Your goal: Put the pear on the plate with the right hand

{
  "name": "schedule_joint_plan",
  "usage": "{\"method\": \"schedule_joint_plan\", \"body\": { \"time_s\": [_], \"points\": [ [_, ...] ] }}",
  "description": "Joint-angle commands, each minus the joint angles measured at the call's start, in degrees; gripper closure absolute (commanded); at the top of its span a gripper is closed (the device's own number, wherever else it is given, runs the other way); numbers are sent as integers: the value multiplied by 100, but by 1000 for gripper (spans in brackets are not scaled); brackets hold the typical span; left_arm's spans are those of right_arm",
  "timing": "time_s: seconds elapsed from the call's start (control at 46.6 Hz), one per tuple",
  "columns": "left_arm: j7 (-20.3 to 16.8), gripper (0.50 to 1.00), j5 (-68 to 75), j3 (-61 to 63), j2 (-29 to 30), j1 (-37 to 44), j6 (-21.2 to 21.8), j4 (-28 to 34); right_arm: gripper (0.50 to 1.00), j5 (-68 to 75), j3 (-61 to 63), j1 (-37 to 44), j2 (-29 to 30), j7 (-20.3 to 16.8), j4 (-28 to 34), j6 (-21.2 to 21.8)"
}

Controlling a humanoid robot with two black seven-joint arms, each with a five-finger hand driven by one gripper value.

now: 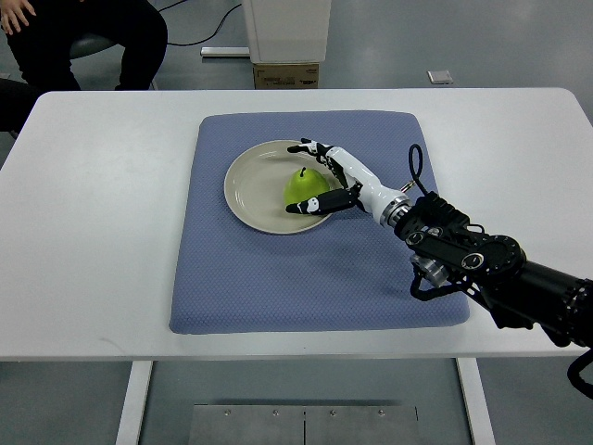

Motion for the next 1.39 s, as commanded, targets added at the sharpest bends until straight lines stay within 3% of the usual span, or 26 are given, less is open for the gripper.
{"method": "schedule_joint_plan", "body": {
  "time_s": [0.0, 0.429, 0.944, 1.18, 1.373],
  "points": [
    [0, 500, 0, 0, 0, 0, 0, 0, 500, 0, 54, 21, 0, -8, -1, 1],
    [0, 500, 0, 0, 0, 0, 0, 0, 500, 0, 405, 100, 0, -8, 70, 54],
    [0, 500, 0, 0, 0, 0, 0, 0, 500, 0, 625, -172, -1019, 63, 615, 71],
    [0, 500, 0, 0, 0, 0, 0, 0, 500, 8, 1846, -577, -1046, -43, 579, 62],
    [0, 500, 0, 0, 0, 0, 0, 0, 500, 149, 2690, -656, -1037, -332, 334, 54]
  ]
}}
